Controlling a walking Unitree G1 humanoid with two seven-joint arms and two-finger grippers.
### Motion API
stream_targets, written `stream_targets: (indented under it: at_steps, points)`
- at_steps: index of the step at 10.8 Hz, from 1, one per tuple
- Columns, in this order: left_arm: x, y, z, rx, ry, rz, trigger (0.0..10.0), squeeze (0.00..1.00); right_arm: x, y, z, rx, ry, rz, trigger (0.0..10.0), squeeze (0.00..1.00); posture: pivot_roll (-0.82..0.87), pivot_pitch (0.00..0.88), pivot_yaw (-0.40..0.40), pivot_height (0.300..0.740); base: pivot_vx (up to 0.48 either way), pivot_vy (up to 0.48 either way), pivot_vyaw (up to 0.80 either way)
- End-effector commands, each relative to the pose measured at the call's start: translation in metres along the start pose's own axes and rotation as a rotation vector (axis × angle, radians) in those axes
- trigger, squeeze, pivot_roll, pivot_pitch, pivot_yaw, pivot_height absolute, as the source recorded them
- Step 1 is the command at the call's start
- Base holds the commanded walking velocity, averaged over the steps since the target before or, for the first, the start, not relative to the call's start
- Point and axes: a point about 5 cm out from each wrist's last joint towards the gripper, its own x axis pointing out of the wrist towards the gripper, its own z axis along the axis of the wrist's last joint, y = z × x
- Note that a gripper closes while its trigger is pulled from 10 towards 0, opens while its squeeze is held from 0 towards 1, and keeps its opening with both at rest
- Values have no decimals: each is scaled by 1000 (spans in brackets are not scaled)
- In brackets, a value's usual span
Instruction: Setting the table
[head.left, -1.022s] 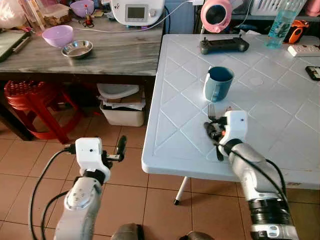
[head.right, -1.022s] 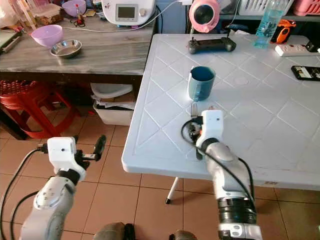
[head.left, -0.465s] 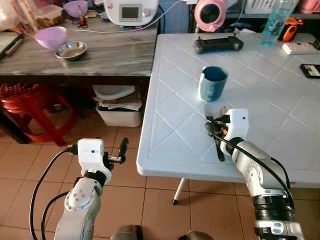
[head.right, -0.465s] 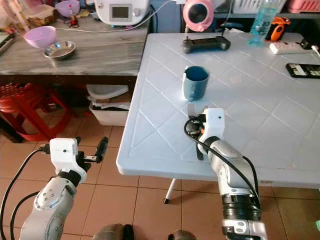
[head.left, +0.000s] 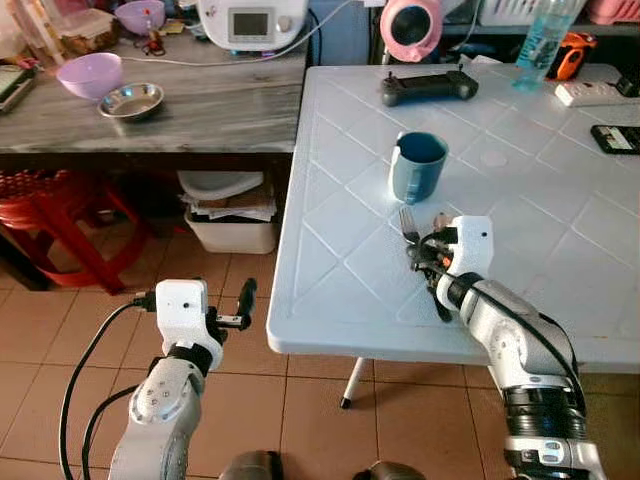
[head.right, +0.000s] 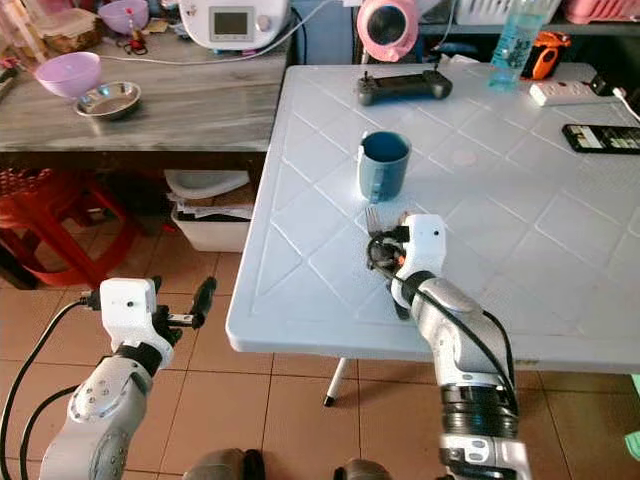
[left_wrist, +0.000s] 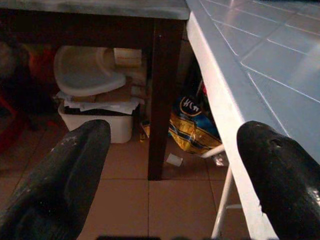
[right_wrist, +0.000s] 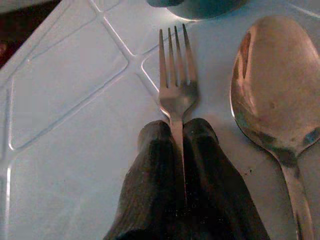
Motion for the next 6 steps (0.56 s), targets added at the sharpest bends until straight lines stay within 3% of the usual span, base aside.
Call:
stream_targets:
  at_steps: [1,3,6]
  points:
    - [-1,6,0,10,10,34,10000,0,2,18,-41,114,201,75,0,0,40,95,64,740,0,0,0]
    - [1,6,-1,25,15,48,10000,0,-7,41,-42,106,212,190,0,0,33,93,61,740,0,409,0]
    - [5,7,2,50,-14,65,10000,0,-7,42,-35,6,136,159,0,0,29,84,55,740,0,480,0]
